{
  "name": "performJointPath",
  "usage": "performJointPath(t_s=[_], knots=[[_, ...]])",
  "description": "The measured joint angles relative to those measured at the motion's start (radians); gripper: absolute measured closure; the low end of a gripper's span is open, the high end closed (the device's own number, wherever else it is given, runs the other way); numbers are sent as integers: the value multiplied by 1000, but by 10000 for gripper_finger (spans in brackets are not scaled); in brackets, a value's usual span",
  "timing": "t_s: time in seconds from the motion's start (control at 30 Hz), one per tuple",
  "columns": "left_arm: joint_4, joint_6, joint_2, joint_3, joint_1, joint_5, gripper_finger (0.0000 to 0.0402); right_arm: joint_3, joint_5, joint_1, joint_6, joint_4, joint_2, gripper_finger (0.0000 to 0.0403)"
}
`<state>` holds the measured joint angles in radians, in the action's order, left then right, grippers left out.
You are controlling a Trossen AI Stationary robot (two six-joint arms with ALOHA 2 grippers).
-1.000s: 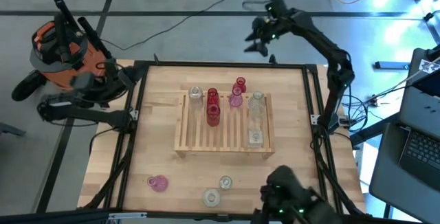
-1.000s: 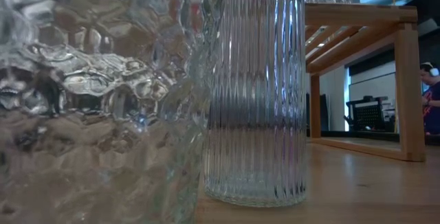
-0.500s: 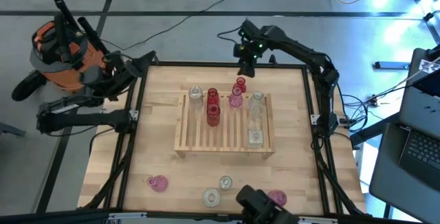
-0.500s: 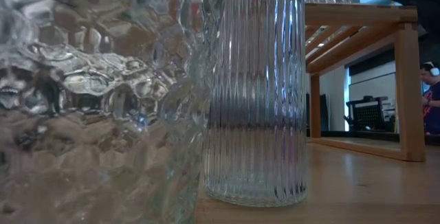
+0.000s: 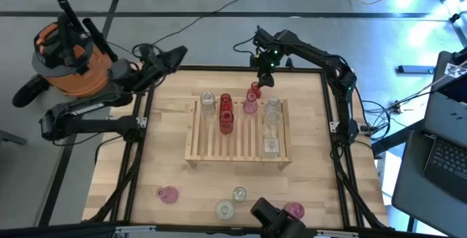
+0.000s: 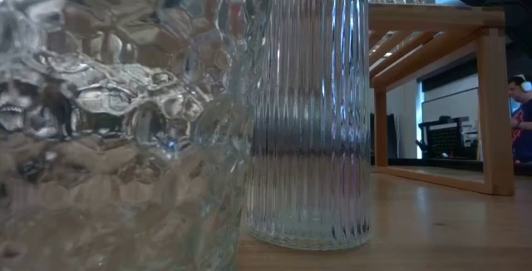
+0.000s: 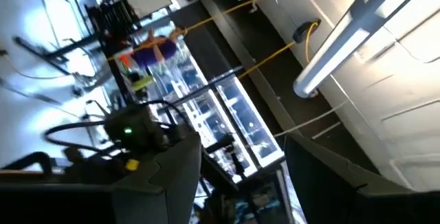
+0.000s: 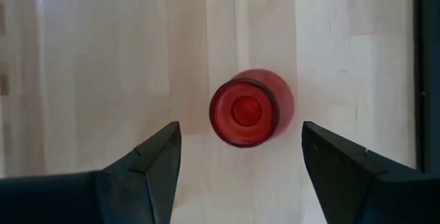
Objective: Sort vases onto shelf
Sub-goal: Put the red vase on the shelf aligned with the other red vase
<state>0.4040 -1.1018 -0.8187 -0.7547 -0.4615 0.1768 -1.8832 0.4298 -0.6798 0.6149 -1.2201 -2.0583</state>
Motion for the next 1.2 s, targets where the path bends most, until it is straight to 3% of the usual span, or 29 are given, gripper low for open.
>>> performJointPath(t_s=[0.17,0.57,0.67,0.9,1.2], knots=[[98,-10,-56,-14,-6,-14,200,78,-11,17,25,112,-1,155],[18,119,-72,-158,-78,-40,200,240,-48,21,-3,315,-1,163],[-41,135,-72,-192,-96,-49,200,264,-52,21,19,340,-1,196],[-91,147,-72,-214,-108,-68,200,269,-28,50,49,421,2,317],[-91,135,-72,-214,-101,-94,200,264,8,78,48,470,4,347]])
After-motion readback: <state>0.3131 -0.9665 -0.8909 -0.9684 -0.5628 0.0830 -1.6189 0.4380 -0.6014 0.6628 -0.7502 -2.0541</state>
